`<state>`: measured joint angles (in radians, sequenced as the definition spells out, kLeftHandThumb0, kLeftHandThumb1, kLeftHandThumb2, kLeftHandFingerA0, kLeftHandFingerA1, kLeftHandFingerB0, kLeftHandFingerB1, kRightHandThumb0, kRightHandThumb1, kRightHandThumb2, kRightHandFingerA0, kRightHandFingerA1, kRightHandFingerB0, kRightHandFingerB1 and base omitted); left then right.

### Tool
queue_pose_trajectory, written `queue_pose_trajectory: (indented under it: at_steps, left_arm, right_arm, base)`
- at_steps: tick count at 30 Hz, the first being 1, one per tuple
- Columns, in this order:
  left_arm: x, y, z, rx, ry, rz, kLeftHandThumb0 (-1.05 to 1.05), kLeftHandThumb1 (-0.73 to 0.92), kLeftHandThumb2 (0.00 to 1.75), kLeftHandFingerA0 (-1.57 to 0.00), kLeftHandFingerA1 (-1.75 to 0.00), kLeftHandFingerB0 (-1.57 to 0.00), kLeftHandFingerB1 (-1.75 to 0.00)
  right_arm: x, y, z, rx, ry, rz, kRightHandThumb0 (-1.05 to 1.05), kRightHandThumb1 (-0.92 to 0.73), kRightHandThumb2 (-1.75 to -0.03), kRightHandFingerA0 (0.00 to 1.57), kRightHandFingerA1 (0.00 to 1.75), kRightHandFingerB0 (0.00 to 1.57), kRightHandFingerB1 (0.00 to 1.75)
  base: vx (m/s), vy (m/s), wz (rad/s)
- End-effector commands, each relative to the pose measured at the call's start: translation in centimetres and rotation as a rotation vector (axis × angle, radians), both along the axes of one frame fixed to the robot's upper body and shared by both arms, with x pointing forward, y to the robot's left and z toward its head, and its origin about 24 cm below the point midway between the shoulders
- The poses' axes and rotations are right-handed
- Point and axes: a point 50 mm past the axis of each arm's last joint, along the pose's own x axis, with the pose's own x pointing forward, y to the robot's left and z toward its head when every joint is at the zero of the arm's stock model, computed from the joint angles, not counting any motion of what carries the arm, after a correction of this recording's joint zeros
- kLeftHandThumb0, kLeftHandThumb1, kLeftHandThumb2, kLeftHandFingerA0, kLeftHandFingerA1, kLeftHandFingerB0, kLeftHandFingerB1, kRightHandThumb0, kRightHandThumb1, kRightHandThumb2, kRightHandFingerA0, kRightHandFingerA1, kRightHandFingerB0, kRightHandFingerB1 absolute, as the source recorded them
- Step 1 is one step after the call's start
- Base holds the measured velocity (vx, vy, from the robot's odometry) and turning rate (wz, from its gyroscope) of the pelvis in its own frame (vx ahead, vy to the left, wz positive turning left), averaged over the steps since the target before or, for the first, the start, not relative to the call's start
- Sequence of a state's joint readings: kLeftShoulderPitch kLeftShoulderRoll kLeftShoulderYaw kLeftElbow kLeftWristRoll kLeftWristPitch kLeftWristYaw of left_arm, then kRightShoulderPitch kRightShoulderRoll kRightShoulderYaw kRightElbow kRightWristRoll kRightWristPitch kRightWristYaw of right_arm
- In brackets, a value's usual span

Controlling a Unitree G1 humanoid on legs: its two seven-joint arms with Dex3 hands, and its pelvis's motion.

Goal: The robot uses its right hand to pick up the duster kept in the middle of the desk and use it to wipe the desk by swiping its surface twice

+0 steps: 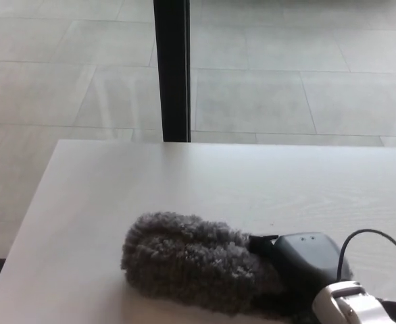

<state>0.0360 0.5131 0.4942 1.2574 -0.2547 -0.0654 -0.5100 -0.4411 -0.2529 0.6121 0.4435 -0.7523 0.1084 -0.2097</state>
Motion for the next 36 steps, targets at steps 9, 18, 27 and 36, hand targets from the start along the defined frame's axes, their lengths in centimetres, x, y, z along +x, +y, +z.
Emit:
queue_pose_trajectory:
  at_steps: [9,18,27,36]
  left_arm:
    - [-0.1,0.2,0.3,-0.002,-0.029,-0.005,-0.55,0.59,0.58,-0.49,-0.53,-0.52,-0.41]
    - [-0.7,-0.3,-0.3,-0.019,-0.038,0.035,-0.54,0.59,0.58,-0.49,-0.52,-0.51,-0.42]
    - [-1.7,-0.4,-0.5,-0.028,-0.038,0.041,-0.54,0.62,0.59,-0.44,-0.5,-0.47,-0.4]
    - [-1.8,0.0,-0.3,-0.033,-0.039,0.083,-0.49,0.61,0.58,-0.44,-0.52,-0.5,-0.43]
  right_arm:
    - [3.2,-3.5,0.4,0.042,0.059,-0.297,-0.28,-0.63,-0.77,0.89,1.75,0.69,1.44]
    - [1.3,-12.1,-3.4,-0.02,0.173,-0.642,-0.37,-0.49,-0.95,1.13,1.32,0.76,0.94]
    - [-1.1,-21.2,-1.7,0.188,0.099,-1.055,-0.34,-0.65,-0.63,0.74,1.52,0.62,0.71]
    - [-4.1,-26.6,-0.7,0.371,0.065,-1.219,-0.37,-0.68,-0.61,0.66,1.23,0.62,0.65]
  base:
    - [0.0,0.0,0.0]
    - [0.0,0.0,0.0]
    - [0.0,0.0,0.0]
    - [0.0,0.0,0.0]
